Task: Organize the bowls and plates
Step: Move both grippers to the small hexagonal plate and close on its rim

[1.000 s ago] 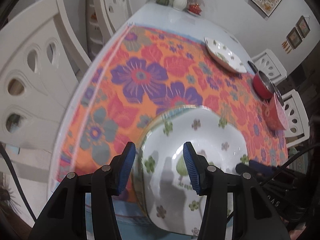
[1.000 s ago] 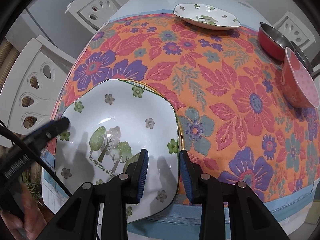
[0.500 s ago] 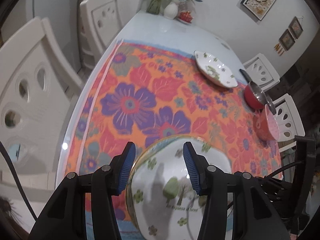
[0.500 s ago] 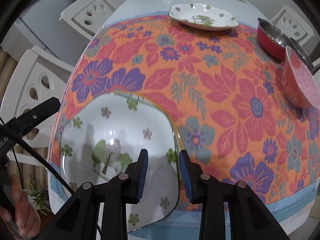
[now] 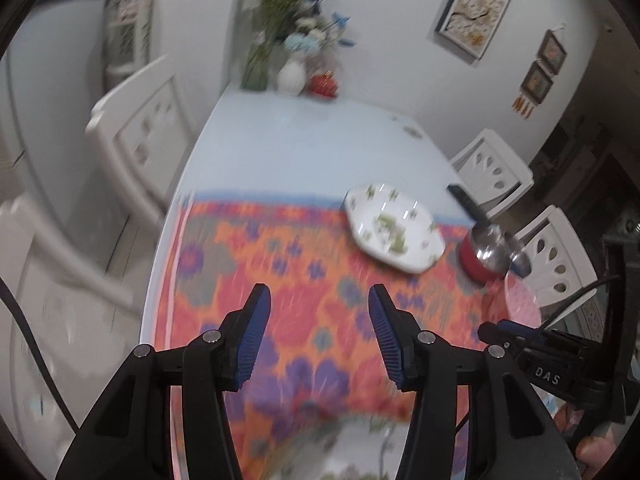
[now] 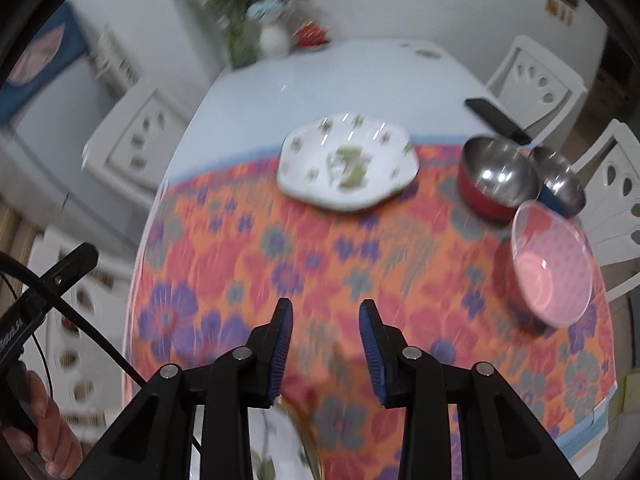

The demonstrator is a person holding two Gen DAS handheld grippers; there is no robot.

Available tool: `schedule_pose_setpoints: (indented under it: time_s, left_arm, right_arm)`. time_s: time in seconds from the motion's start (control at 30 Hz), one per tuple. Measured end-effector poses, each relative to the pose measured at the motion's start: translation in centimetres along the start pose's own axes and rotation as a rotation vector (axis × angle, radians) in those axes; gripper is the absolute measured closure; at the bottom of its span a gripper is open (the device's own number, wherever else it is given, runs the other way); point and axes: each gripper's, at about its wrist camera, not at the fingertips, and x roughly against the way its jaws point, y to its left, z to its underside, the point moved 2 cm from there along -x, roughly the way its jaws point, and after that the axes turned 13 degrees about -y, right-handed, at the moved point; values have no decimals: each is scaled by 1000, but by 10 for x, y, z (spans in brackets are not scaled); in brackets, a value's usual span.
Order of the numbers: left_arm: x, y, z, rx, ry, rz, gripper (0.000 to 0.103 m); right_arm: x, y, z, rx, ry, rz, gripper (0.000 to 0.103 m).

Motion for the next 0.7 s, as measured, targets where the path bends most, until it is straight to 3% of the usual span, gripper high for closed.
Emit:
schedule_pose_setpoints:
  time_s: [0.1, 0.2, 0.3, 0.47, 0.7]
  left_arm:
    - [-14, -8, -23, -34, -21, 36, 55]
    - [-35, -17, -42, -64, -27, 66, 54]
    - [-56, -21, -53, -53, -18, 79, 49]
    - [-93, -24, -60, -22, -5, 80, 40]
    - [-158, -22, -51, 15, 83, 41, 40]
  right_arm:
    - [-6, -7, -31, -44, -39, 42, 63]
    - [-10, -14, -54, -70, -88, 85, 51]
    - [-18, -24, -72, -92, -114, 117, 49]
    - [-46, -46, -88, -169, -100, 129, 49]
    - [-120, -76, -85, -279, -24, 123, 49]
